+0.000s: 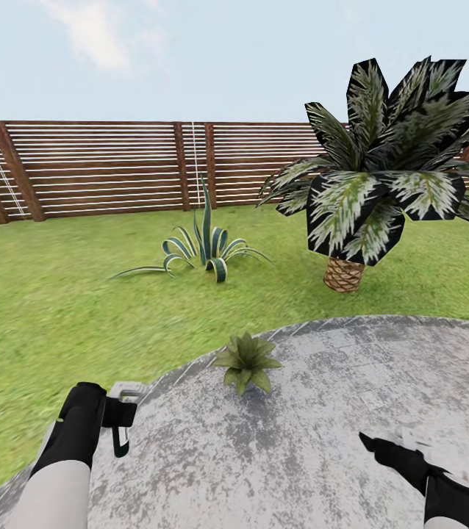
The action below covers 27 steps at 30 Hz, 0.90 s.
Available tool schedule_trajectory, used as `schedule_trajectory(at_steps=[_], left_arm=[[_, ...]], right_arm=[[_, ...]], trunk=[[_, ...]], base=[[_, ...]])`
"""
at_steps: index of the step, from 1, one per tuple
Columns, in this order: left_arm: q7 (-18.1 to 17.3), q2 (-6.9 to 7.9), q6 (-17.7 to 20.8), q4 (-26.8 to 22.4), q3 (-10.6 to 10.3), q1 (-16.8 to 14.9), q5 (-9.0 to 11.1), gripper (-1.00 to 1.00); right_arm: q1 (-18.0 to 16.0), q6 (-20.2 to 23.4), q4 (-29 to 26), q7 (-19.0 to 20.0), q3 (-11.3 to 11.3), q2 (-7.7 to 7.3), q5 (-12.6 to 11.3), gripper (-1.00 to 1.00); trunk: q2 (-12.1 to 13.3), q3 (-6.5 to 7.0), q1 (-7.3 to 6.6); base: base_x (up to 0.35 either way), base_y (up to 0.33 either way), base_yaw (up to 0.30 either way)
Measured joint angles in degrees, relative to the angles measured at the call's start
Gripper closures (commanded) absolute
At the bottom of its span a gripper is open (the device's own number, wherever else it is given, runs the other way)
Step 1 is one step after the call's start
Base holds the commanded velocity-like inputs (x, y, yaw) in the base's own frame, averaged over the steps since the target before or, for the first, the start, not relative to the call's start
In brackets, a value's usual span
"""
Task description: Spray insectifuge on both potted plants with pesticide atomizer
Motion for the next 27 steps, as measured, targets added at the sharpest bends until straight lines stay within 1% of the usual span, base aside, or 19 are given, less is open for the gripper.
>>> schedule_trajectory(at_steps=[3,5,6,9,12,16,20,27], left_arm=[[-0.2,-0.01,0.1,0.0,-0.2,0.0,0.0,1.00],[-0.2,-0.02,0.2,0.0,-0.9,0.0,0.0,1.00],[-0.2,-0.03,0.3,0.0,-2.0,0.0,0.1,1.00],[-0.3,-0.04,0.4,0.0,-4.3,0.0,0.0,1.00],[-0.3,0.02,0.3,0.0,-5.5,0.0,-0.1,1.00],[-0.3,0.05,0.2,-0.1,-5.8,0.0,0.0,1.00],[-0.3,0.00,0.2,0.0,-5.9,0.0,0.1,1.00],[-0.5,-0.13,0.2,0.0,-5.9,0.0,0.1,1.00]], right_arm=[[0.0,0.0,0.0,0.6,0.0,0.00,0.3,-1.00],[0.0,0.1,0.0,0.7,-0.1,-0.04,0.5,-1.00],[0.0,0.1,0.0,0.8,-0.1,-0.05,0.5,-1.00],[0.0,0.1,0.0,0.7,-0.1,-0.08,0.5,-1.00],[0.0,0.1,0.0,0.6,-0.1,-0.07,0.4,-1.00],[0.0,0.1,0.0,0.7,-0.1,-0.08,0.4,-1.00],[0.0,0.1,0.0,0.9,-0.1,-0.09,0.4,-1.00],[0.0,0.1,-0.1,1.0,-0.1,-0.09,0.4,-1.00]], trunk=[[0.0,0.00,0.00],[0.0,0.00,0.00],[0.0,0.00,0.00],[0.0,0.00,0.00],[0.0,0.00,0.00],[0.0,0.00,0.00],[0.0,0.00,-0.03],[0.0,0.00,-0.04]], base=[[0.000,0.000,0.000],[0.000,0.000,0.000],[0.000,0.000,0.000],[0.000,0.000,0.000],[0.000,0.000,0.000],[0.029,0.000,0.000],[0.278,0.000,-0.021],[0.333,0.000,-0.231]])
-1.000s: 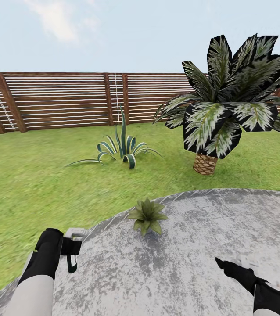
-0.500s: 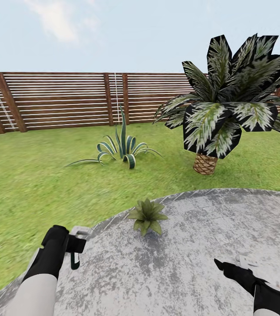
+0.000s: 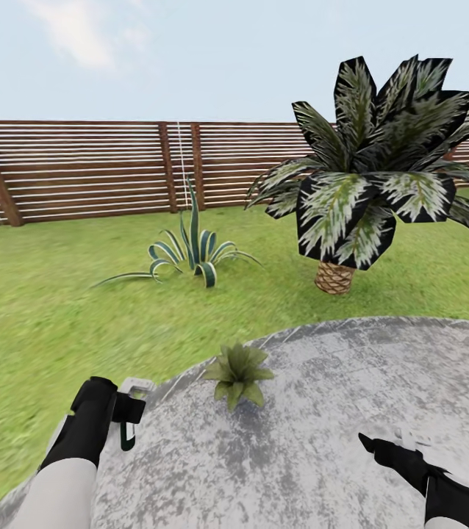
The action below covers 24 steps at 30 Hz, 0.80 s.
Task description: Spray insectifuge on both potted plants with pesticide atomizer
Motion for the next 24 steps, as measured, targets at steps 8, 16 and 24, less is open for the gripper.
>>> schedule_trajectory(at_steps=[8,16,24], left_arm=[[0.0,0.00,0.0,0.0,0.0,0.0,0.0,1.00],[-0.1,0.00,0.0,0.0,0.0,0.0,0.0,1.00],[0.0,0.00,0.0,0.0,0.1,0.0,0.0,1.00]], right_arm=[[0.0,0.0,0.0,0.0,0.0,0.04,0.0,-1.00],[0.0,0.0,0.0,0.0,0.0,0.01,0.0,-1.00],[0.0,0.0,0.0,0.0,0.0,0.00,0.0,-1.00]], trunk=[[0.0,0.00,0.00],[0.0,0.02,0.00],[0.0,0.19,0.01]], base=[[0.335,0.000,-0.095],[0.316,0.003,-0.037],[0.280,0.181,-0.219]])
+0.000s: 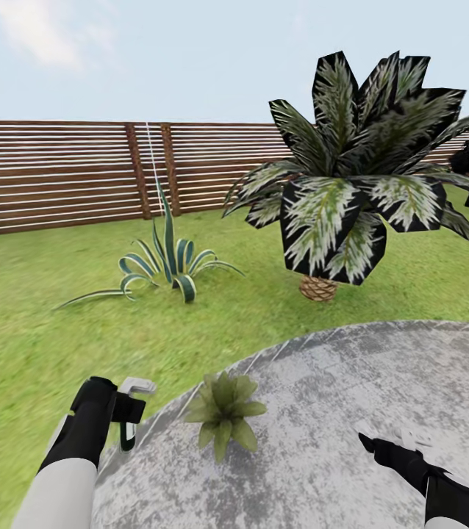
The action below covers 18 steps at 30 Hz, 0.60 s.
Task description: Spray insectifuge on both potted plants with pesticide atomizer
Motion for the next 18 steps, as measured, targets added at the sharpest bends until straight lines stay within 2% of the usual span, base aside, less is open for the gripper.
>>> schedule_trajectory(at_steps=[13,18], left_arm=[[0.0,0.08,-0.1,0.0,0.0,0.0,0.0,1.00],[0.0,0.07,-0.1,0.0,0.0,0.0,0.0,1.00]], right_arm=[[0.0,0.0,0.0,-0.1,-0.1,-0.01,0.0,-1.00],[0.0,0.0,0.0,0.0,-0.1,-0.02,0.0,-1.00]], trunk=[[0.0,0.02,0.00],[0.0,0.18,0.00]], base=[[0.278,0.221,-0.011],[0.289,0.221,-0.184]])
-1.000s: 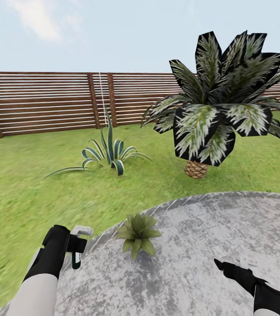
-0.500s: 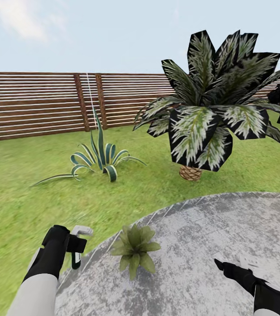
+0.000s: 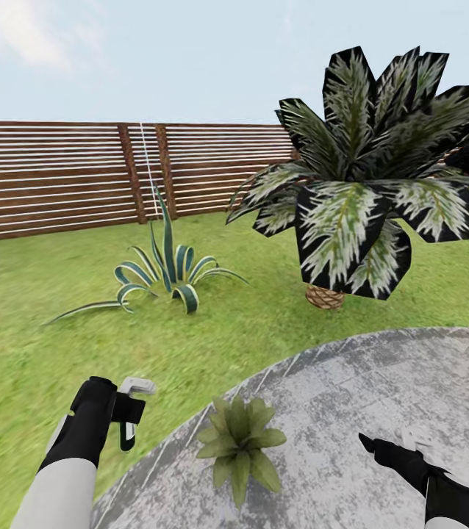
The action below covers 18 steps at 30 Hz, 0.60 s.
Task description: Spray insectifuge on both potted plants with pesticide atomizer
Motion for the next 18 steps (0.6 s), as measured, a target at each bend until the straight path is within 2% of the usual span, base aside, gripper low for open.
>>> schedule_trajectory(at_steps=[5,11,14,18], left_arm=[[0.0,0.00,0.0,0.0,0.0,0.0,0.0,1.00],[0.0,0.02,0.0,0.1,0.0,0.0,-0.1,1.00],[0.0,0.09,0.0,0.1,0.1,0.0,-0.1,1.00],[0.0,0.09,0.0,0.1,0.1,0.0,-0.1,1.00]], right_arm=[[0.0,0.2,0.0,0.0,0.0,0.00,0.0,-1.00],[0.0,0.3,0.0,0.0,0.0,0.01,0.0,-1.00],[0.0,0.3,0.0,0.0,0.0,0.01,0.0,-1.00],[0.0,0.3,0.0,-0.1,0.0,0.00,0.0,-1.00]], trunk=[[0.0,0.26,0.01],[0.0,0.58,0.03],[0.0,0.69,0.03],[0.0,0.71,0.03]], base=[[0.228,0.191,-0.243],[0.034,0.030,-0.243],[0.002,0.010,-0.098],[0.000,0.272,-0.005]])
